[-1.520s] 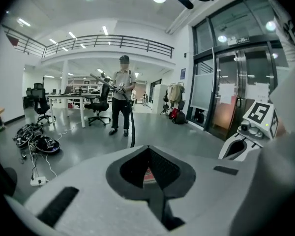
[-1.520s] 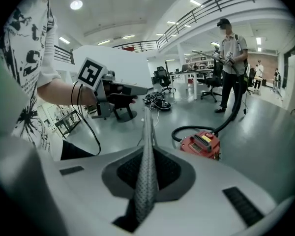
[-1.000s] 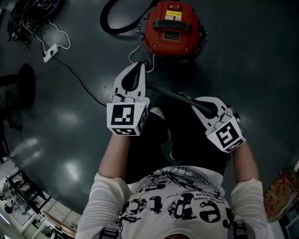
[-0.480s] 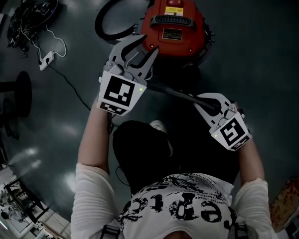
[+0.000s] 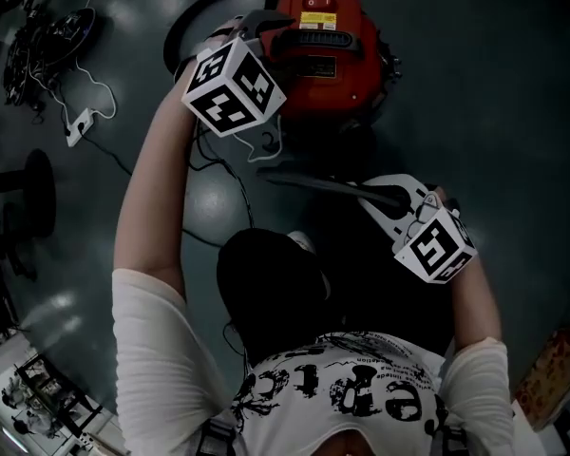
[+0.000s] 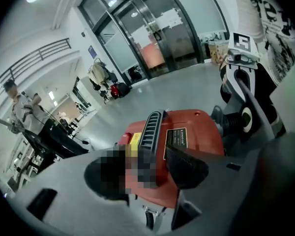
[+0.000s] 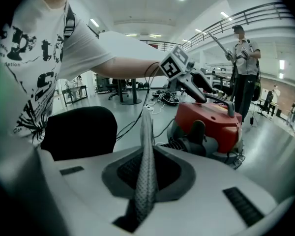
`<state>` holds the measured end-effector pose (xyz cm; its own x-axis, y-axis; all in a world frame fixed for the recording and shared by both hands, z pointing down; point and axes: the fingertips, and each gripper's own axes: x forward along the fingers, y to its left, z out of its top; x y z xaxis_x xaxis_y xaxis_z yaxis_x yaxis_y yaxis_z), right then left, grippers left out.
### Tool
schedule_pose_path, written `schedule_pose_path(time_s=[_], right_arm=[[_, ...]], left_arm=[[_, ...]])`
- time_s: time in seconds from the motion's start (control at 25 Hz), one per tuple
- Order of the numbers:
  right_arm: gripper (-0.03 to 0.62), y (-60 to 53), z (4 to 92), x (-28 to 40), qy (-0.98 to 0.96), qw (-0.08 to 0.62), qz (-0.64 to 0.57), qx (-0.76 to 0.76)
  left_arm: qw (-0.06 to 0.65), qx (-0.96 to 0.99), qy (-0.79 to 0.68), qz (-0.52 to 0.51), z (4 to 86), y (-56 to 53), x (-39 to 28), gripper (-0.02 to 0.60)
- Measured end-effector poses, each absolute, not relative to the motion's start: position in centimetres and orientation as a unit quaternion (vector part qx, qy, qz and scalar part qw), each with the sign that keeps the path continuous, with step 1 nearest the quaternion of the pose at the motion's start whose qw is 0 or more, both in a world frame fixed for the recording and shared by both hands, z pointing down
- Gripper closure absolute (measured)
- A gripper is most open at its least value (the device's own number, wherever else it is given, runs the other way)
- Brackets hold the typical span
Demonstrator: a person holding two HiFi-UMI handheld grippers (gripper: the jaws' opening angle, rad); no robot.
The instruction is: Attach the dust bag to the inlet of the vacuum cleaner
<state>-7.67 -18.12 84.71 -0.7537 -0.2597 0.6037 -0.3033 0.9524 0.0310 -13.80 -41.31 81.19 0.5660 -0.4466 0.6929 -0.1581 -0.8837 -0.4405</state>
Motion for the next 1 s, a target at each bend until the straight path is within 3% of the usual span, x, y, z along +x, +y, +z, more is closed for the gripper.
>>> schedule_pose_path(time_s=[0.16, 0.36, 0.56, 1.0], right_arm=[[0.571, -18.4, 85.1, -7.7, -0.934, 0.318, 0.027, 0.158], [0.571, -17.8, 85.5, -7.9, -0.929, 0.332, -0.019, 0.163], [0.571, -18.4, 85.8, -7.6, -0.919, 0.345, -0.058, 0.182], [0.569, -20.5, 86.3, -5.5, -0.931, 0.300, 0.006, 0.208]], left_arm=[[0.136, -0.873, 0.147, -0.445, 82.0, -42.2, -13.2, 0.364], [0.148, -0.870, 0.141, -0.448, 82.4, -42.7, -12.8, 0.428], [0.159, -0.876, 0.127, -0.438, 82.0, -42.5, -12.5, 0.433], [0.165, -0.881, 0.130, -0.425, 81.8, -42.4, -12.4, 0.434]])
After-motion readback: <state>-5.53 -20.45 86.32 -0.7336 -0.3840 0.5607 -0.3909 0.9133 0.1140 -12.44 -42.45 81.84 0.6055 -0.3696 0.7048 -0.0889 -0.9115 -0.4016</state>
